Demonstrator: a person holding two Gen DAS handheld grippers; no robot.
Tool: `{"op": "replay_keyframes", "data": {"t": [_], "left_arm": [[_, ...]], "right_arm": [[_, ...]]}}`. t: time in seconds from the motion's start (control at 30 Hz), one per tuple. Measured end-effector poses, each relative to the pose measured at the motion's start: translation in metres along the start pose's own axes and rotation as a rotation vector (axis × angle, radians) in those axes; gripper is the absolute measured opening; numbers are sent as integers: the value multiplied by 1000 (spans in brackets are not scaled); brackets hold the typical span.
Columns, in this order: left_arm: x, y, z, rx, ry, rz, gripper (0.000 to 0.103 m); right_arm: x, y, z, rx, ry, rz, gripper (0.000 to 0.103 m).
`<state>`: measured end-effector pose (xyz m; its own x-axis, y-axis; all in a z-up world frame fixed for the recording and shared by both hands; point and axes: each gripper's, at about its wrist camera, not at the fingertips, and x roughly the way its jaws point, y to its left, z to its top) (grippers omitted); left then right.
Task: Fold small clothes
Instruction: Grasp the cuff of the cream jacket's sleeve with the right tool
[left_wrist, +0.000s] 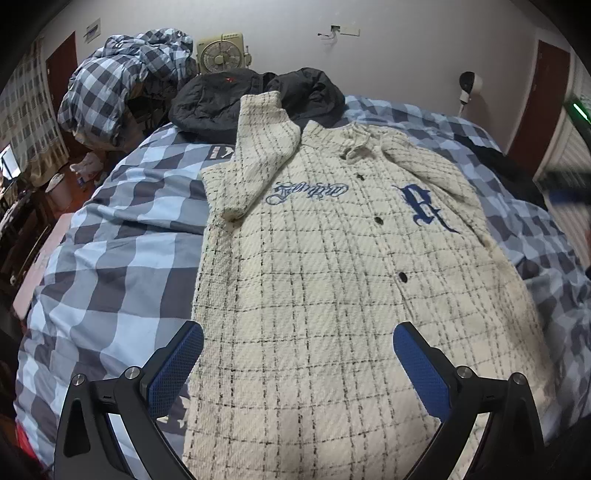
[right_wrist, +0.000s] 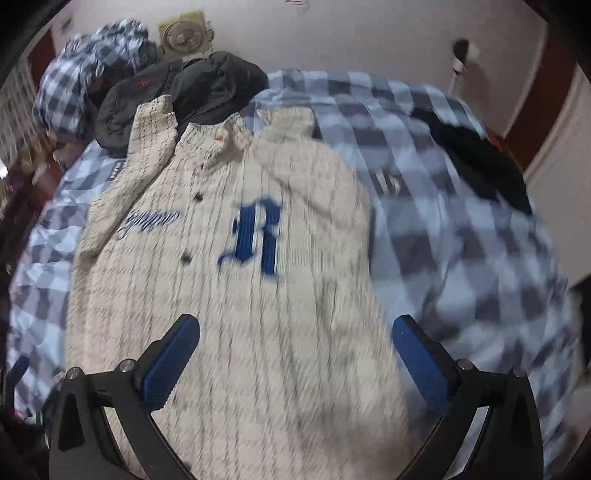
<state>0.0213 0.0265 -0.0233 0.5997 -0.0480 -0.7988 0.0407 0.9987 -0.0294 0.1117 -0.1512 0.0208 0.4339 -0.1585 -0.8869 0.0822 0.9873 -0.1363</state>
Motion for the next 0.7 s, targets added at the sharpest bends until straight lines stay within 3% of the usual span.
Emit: {"op": "replay_keyframes", "data": {"t": [0.17,0.27,0.37,0.57,0.63,0.67,0.7], "left_arm": [[18,5,3,-50,51,-17,103],[27,9,2,-83,65,-10,103],[34,10,5,-98,66,28,103],[47,8,8,-96,85,14,103],[53,6,5,-88,113,10,103],[57,6,4,-88,132,5,103],[59,6,3,-92,148,5,103]], "right_arm": [[56,14,84,-79,29,-99,102],[89,19,117,-97,13,-173,102],[138,31,146,-99,28,-188,102],[205,48,169,-93,54,-226,101],[221,50,168,-99,80,-249,81],[225,47,166,-99,101,-256,40],[225,42,165,-85,119,-250,18]]}}
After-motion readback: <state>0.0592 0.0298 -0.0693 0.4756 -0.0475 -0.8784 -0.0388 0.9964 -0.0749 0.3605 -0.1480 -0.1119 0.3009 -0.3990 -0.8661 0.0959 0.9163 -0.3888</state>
